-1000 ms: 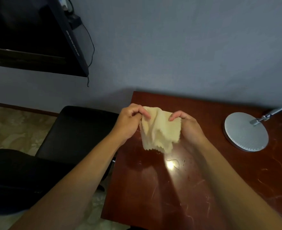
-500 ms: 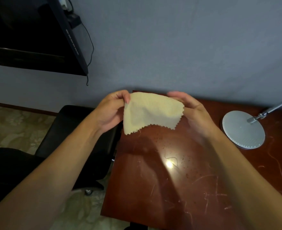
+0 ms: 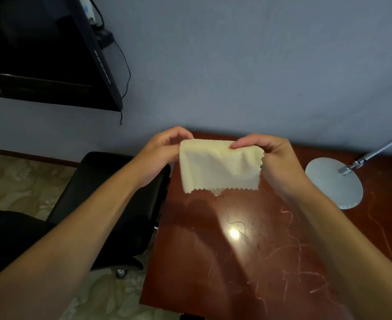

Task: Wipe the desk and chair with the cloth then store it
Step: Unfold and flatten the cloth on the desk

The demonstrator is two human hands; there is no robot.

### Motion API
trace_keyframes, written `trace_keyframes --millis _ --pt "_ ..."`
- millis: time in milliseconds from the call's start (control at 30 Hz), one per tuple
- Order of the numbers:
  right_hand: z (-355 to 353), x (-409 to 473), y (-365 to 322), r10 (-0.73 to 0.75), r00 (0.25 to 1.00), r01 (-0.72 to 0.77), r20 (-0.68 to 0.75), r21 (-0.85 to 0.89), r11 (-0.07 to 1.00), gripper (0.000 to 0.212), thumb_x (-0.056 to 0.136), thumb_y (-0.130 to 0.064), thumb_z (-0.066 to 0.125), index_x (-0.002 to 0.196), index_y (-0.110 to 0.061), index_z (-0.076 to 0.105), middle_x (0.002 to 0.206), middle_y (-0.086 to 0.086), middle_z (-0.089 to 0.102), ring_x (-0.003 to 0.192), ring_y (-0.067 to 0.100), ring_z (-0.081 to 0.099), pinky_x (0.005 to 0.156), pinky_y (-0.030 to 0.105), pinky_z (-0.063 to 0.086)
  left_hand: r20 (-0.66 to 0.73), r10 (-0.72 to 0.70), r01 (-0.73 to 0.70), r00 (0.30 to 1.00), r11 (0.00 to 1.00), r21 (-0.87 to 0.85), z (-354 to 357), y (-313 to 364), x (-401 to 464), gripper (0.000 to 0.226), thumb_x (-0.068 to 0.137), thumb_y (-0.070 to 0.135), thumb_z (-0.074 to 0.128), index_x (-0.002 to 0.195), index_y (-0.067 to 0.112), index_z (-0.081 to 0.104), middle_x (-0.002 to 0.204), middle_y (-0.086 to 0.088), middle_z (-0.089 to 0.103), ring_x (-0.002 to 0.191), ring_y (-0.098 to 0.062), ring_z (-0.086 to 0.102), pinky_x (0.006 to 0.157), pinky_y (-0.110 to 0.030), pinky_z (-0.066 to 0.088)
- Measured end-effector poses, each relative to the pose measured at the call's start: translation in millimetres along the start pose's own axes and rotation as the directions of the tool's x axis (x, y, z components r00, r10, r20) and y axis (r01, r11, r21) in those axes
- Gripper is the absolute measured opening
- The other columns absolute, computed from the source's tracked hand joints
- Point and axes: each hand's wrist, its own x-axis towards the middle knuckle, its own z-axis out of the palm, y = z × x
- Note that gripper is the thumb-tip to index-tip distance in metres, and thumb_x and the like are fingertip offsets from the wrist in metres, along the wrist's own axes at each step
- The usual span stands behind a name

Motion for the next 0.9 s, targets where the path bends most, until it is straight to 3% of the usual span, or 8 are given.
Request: trace_keyframes --millis 167,333,500,633,700,767,833,900 --pt "-1 2 0 0.087 0.995 -0.091 0.047 0.103 0.990 0.063 0.084 0.023 0.042 0.077 -0.025 0.080 0.082 -0.004 0.075 0.073 0.015 0.068 0.065 0.029 0.054 0.064 -0.093 0.105 0.994 0.967 -0.231 1 0 4 0.018 0.095 0.020 0.046 0.090 0.016 0.063 0.108 -0.001 0.069 0.097 -0.018 0.061 0.081 -0.034 0.044" --pt "2 2 28 0.296 0.955 -0.284 -0.019 0.237 0.929 0.046 0.089 0.010 0.044 0.096 -0.021 0.077 0.094 0.008 0.071 0.083 0.026 0.058 0.073 0.036 0.046 0.160 -0.238 0.285 0.958 0.854 -0.435 15 -15 -7 0.042 0.105 0.023 0.029 0.113 0.012 0.068 0.109 -0.004 0.074 0.105 -0.021 0.070 0.090 -0.037 0.056" --pt "16 -10 66 0.557 0.831 -0.531 0.008 0.313 0.788 0.028 0.096 -0.001 0.044 0.115 0.003 0.064 0.069 0.005 0.057 0.055 0.014 0.051 0.048 0.024 0.040 0.072 -0.401 0.397 0.913 0.838 -0.374 33 -46 -16 0.027 0.103 0.026 0.047 0.114 0.017 0.070 0.098 -0.005 0.076 0.092 -0.023 0.072 0.076 -0.036 0.061" --pt "25 -24 75 0.656 0.754 -0.599 -0.008 0.400 0.694 0.025 0.094 0.001 0.048 0.103 -0.008 0.069 0.059 -0.001 0.060 0.046 0.011 0.054 0.044 0.021 0.043 -0.109 -0.382 0.368 0.918 0.921 -0.125 41 -67 -21 0.040 0.093 0.023 0.067 0.128 0.033 0.051 0.116 -0.006 0.067 0.102 -0.025 0.069 0.088 -0.047 0.056" --pt "29 -32 81 0.699 0.714 -0.597 -0.039 0.488 0.637 0.020 0.093 -0.005 0.055 0.103 -0.011 0.071 0.071 0.003 0.066 0.059 0.017 0.061 0.049 0.023 0.051 -0.077 -0.270 0.267 0.960 0.963 -0.043 47 -77 -29 0.059 0.087 0.009 0.072 0.130 0.043 0.050 0.126 0.005 0.057 0.112 -0.010 0.060 0.082 -0.029 0.060" --pt "30 -43 90 0.766 0.643 -0.656 -0.018 0.504 0.562 0.012 0.092 -0.007 0.058 0.091 -0.009 0.069 0.066 0.005 0.062 0.055 0.017 0.059 0.045 0.018 0.048 0.039 -0.216 0.213 0.976 0.974 0.072 55 -90 -36 0.046 0.086 0.003 0.070 0.118 0.036 0.066 0.131 0.011 0.054 0.118 0.000 0.051 0.078 -0.013 0.053" --pt "25 -56 105 0.811 0.584 -0.727 0.014 0.452 0.516 0.020 0.093 -0.008 0.054 0.073 -0.011 0.058 0.054 0.002 0.050 0.042 0.014 0.050 0.040 0.015 0.040 0.073 -0.289 0.289 0.954 0.957 0.018 64 -104 -38 0.018 0.093 0.018 0.066 0.109 0.024 0.073 0.124 0.002 0.066 0.115 -0.015 0.061 0.088 -0.022 0.051" --pt "19 -70 119 0.837 0.546 -0.789 0.020 0.347 0.507 0.017 0.092 -0.013 0.056 0.076 -0.011 0.060 0.056 0.002 0.054 0.045 0.015 0.053 0.043 0.020 0.042 0.058 -0.419 0.422 0.906 0.885 -0.197 77 -115 -38 0.024 0.097 0.033 0.060 0.113 0.019 0.072 0.117 -0.009 0.071 0.112 -0.028 0.066 0.098 -0.041 0.050"
